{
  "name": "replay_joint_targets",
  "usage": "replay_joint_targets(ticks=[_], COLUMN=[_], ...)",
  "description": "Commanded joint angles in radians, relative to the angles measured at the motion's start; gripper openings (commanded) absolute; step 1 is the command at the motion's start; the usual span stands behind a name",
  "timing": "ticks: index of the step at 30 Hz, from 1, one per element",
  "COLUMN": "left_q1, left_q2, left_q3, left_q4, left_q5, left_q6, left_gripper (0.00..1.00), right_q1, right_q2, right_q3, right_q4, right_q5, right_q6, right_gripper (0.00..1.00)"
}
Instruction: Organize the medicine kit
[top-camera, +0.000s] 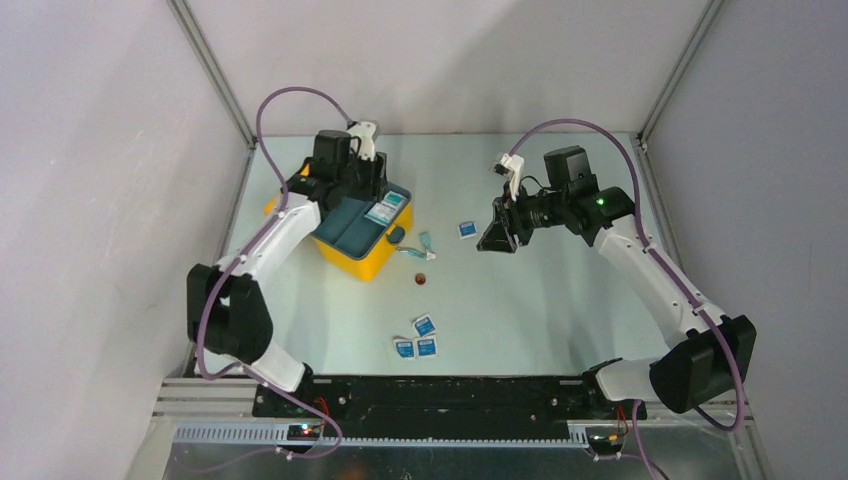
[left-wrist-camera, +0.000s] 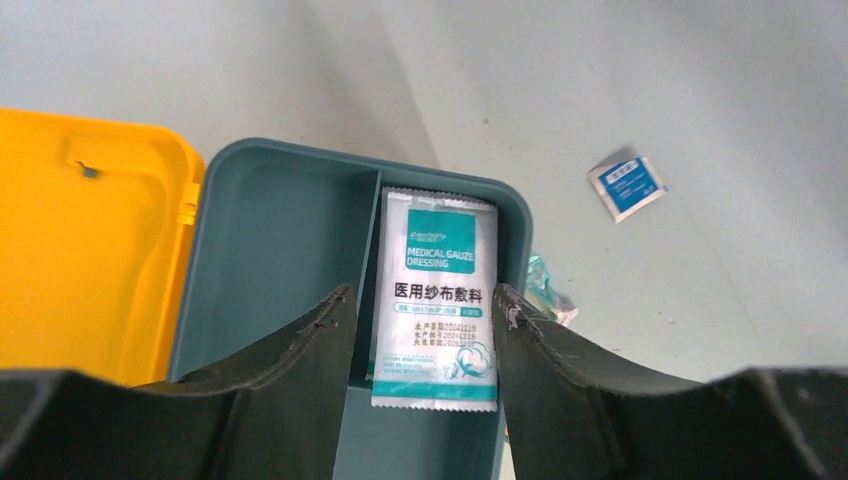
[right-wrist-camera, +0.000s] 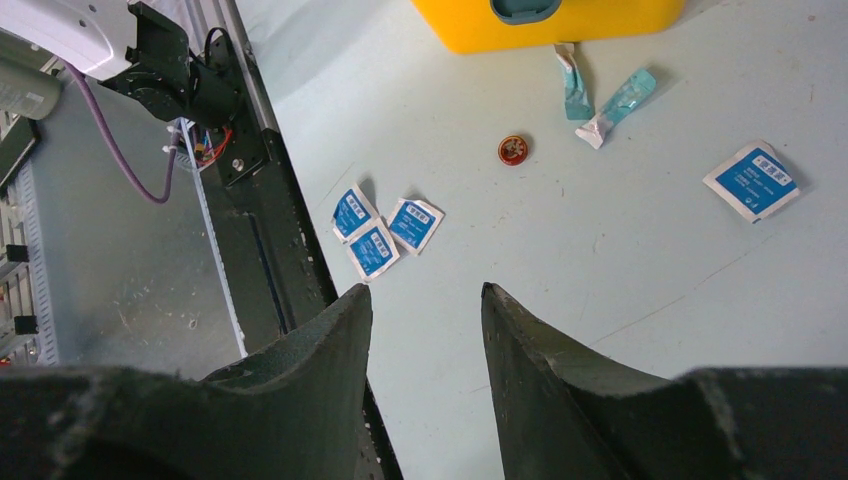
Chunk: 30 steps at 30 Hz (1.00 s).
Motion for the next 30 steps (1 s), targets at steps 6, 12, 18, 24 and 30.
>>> replay_joint_targets(ticks=[6, 12, 18, 24, 30], left_q1=[-0.002, -0.003, -0.004, -0.005, -0.005], left_q2=[-0.075, -0.039, 0.03, 0.103, 0.065], left_q3=[-0.087, -0.102, -0.089, -0.052, -0.041], left_q4=[0.003, -0.01, -0.009, -0.009, -0.021], left_q5=[0.099, 0.127, 0.144, 0.145, 0.14], left_q6=[-0.039, -0.057, -0.074, -0.078, -0.078], left_gripper=[0.5, 0.47, 0.46, 0.46, 0.46], right_q1=[-0.004, -0.005, -0.006, -0.007, -0.01], right_q2=[-0.012, -0.017, -0.015, -0.012, -0.016], right_q3=[-0.006, -0.006, -0.006, -0.005, -0.014], right_q4=[0.027, 0.021, 0.019, 0.019, 0.021], right_q5=[-0.029, -0.022, -0.018, -0.015, -0.014], right_q6=[0.007, 0.004, 0.001, -0.001, -0.003], right_gripper=[0.49, 0.49, 0.49, 0.49, 0.49])
